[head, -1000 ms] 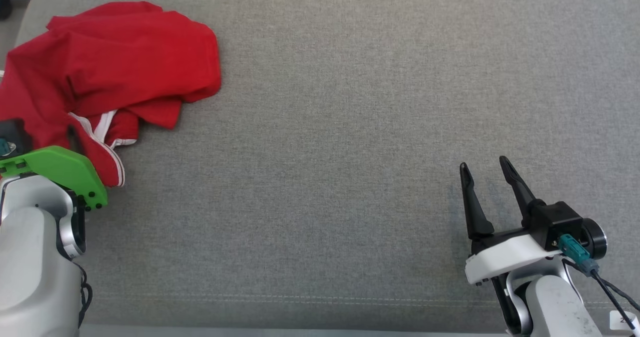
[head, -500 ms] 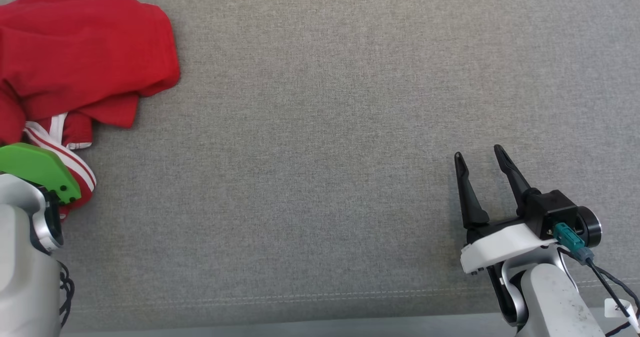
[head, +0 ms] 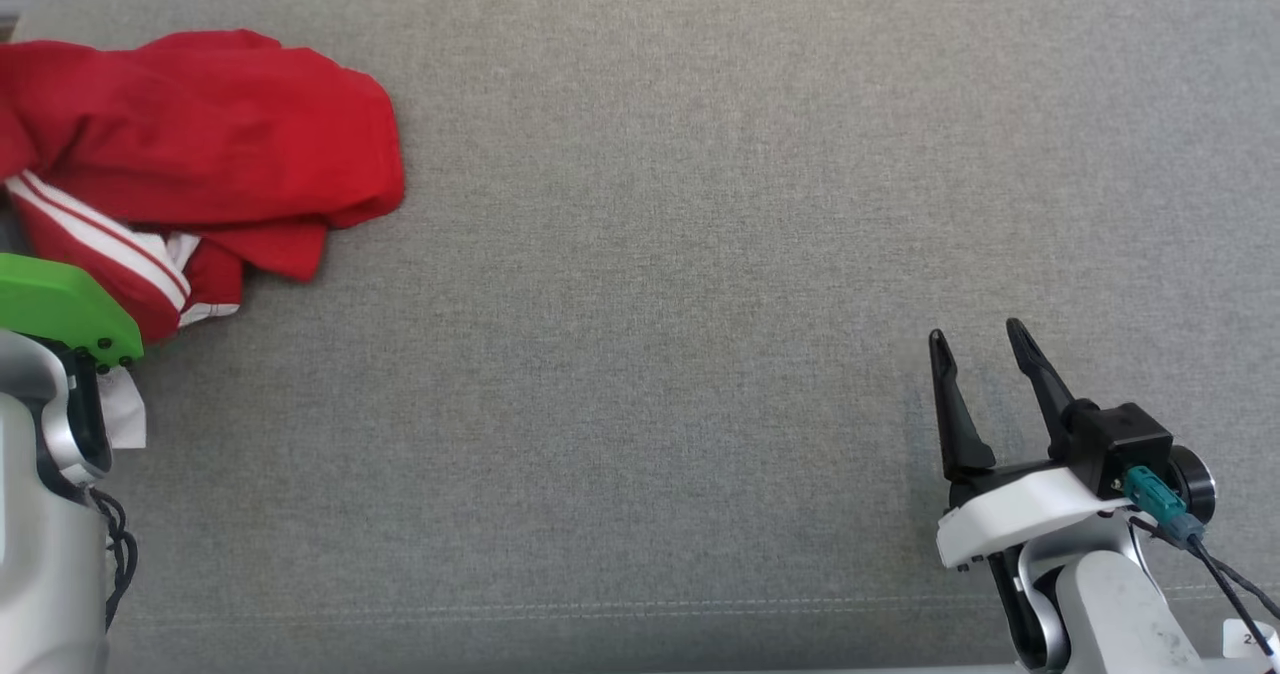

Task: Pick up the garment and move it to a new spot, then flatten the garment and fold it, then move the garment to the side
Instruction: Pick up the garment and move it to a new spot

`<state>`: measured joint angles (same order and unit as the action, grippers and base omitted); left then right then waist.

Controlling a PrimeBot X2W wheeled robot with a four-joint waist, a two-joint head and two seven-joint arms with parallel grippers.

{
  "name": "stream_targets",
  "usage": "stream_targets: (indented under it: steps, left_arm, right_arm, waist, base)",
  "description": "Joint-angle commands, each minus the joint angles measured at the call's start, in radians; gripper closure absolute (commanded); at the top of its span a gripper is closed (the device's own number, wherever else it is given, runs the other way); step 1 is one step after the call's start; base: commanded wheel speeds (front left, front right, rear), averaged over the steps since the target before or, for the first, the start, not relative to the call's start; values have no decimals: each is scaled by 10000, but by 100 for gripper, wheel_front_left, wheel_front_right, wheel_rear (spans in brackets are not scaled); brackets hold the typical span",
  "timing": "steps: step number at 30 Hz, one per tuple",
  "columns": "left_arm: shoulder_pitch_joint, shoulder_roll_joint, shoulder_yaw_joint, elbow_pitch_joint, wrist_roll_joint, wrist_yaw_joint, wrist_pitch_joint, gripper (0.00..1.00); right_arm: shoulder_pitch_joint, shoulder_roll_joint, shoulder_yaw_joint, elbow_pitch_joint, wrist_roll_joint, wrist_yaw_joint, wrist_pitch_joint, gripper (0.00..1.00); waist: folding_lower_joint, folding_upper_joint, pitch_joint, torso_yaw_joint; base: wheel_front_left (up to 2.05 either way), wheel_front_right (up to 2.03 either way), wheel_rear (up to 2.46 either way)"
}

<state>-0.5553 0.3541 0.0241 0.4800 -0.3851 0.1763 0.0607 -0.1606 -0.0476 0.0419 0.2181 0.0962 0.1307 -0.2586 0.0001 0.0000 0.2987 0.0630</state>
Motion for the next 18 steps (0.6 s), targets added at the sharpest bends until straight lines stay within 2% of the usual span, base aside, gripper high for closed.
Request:
stream_targets:
  steps: [1, 5, 10, 14, 18]
  left_arm:
    - [154, 54, -139, -577, 129, 34, 58, 100]
    - [178, -37, -383, -1409, 237, 45, 233, 100]
    - [43, -303, -1018, -2507, 390, -150, 598, 100]
    - [-241, -826, -1722, -3010, 487, -277, 887, 100]
    - [-572, -1585, -2470, -3325, 488, -372, 996, 100]
  right_arm:
    - [219, -28, -69, 15, 82, 1, -74, 0]
    - [382, -28, -99, 49, 181, 1, -62, 0]
    - [591, -28, -142, 92, 323, 1, -55, 0]
    - [768, -31, -174, 129, 374, 1, -55, 0]
    - [905, -31, -226, 125, 440, 1, -56, 0]
  waist:
    - [-1, 0, -682, 126]
    - [-1, 0, -1079, 67]
    - [-1, 0, -1635, -210]
    - [-1, 0, -1977, -592]
    - [-1, 0, -2218, -1032]
  base:
    - [0, 0, 0]
    - [0, 0, 0]
    - [0, 0, 0]
    - [0, 0, 0]
    - [0, 0, 0]
